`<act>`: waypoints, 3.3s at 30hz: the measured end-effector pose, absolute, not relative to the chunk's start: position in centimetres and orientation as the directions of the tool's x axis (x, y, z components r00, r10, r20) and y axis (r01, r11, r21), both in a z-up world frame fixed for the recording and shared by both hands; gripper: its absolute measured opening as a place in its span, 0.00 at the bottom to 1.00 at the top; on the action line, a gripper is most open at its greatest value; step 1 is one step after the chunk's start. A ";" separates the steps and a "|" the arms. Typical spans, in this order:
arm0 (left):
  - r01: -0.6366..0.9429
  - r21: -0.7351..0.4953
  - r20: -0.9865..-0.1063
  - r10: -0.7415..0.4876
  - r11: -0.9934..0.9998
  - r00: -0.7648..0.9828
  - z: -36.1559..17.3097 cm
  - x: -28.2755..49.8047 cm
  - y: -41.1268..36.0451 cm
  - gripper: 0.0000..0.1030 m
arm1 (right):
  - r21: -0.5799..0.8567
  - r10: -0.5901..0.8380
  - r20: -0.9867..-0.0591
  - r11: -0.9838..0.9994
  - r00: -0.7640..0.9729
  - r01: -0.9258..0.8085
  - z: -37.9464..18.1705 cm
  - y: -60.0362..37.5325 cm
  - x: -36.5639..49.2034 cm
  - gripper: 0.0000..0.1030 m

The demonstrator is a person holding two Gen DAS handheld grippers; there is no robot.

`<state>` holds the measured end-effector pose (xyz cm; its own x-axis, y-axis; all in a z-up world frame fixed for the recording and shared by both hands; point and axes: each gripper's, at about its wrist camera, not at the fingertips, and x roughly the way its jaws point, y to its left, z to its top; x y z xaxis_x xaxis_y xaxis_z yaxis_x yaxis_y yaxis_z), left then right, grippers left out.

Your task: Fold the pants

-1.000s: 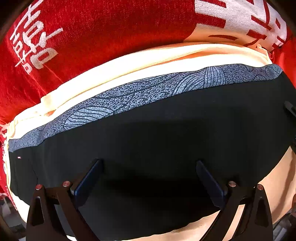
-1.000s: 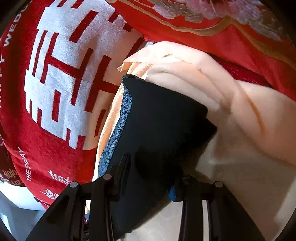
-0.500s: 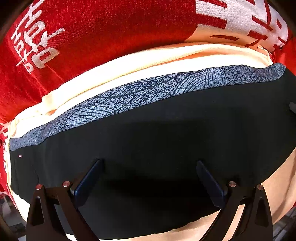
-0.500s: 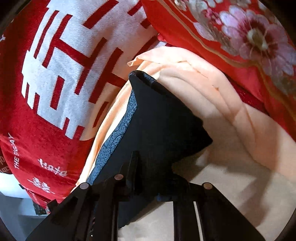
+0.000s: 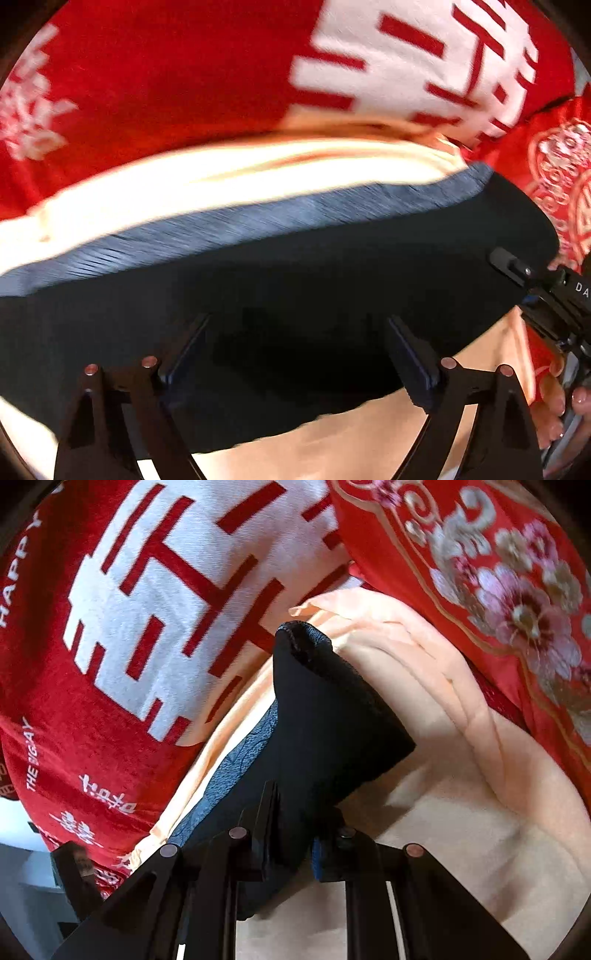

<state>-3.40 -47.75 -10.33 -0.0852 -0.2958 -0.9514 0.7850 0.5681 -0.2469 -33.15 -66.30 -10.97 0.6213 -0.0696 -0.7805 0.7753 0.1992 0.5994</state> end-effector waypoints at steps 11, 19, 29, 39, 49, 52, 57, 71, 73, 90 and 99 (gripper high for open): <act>0.814 -0.252 -0.947 -0.305 0.523 -0.098 -13.0 -5.3 -47.4 0.87 | 0.511 -0.097 -0.789 0.445 0.607 0.735 -5.4 -62.9 -28.8 0.15; 0.809 -0.302 -0.931 -0.339 0.505 -0.136 -11.9 -4.9 -45.0 0.87 | 0.374 -0.119 -0.807 0.654 0.578 0.657 -2.1 -57.6 -23.3 0.15; 0.733 -0.153 -0.955 -0.289 0.663 0.061 -8.5 6.5 -31.8 0.87 | 0.185 -0.088 -0.880 0.841 0.466 0.509 -4.2 -47.5 -13.9 0.15; 0.632 -0.076 -0.972 -0.199 0.771 0.127 -9.4 14.4 -22.7 0.87 | -0.129 -0.222 -0.944 0.929 0.243 0.347 -12.2 -35.7 -6.5 0.21; 0.728 -0.309 -0.921 -0.382 0.612 -0.070 -5.6 11.9 -26.0 0.87 | 0.010 -0.133 -0.952 0.884 0.274 0.466 -7.4 -37.4 -12.5 0.54; 0.760 -0.349 -0.912 -0.386 0.549 -0.140 -5.8 9.1 -30.7 0.87 | 0.067 -0.090 -0.965 0.823 0.246 0.564 -7.8 -39.7 -14.5 0.54; 0.747 -0.378 -0.912 -0.357 0.547 -0.201 -8.4 8.4 -34.0 0.59 | 0.112 -0.058 -0.968 0.773 0.246 0.625 -8.5 -41.7 -16.8 0.49; 0.803 -0.337 -0.937 -0.256 0.492 -0.237 -9.3 6.7 -31.0 0.05 | 0.194 -0.040 -0.948 0.716 0.317 0.671 -7.4 -48.6 -18.6 0.33; 0.811 -0.320 -0.942 -0.260 0.490 -0.214 -9.3 6.3 -31.1 0.05 | 0.216 -0.037 -0.939 0.710 0.342 0.670 -7.6 -50.2 -17.8 0.33; 0.652 -0.238 -0.955 -0.296 0.720 -0.021 -6.8 8.2 -25.2 0.67 | 0.101 -0.073 -0.948 0.854 0.309 0.511 -9.4 -44.7 -10.9 0.39; 0.566 -0.148 -0.981 -0.195 0.811 0.023 -8.1 10.9 -17.5 0.67 | 0.195 0.067 -0.951 0.888 0.301 0.417 -11.3 -38.1 -6.2 0.39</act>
<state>10.93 -17.48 -8.09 0.0228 -0.1947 -0.9806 0.5664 0.8108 -0.1478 -6.24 -38.09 -11.35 0.3014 0.0668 -0.9512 0.4172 0.8878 0.1946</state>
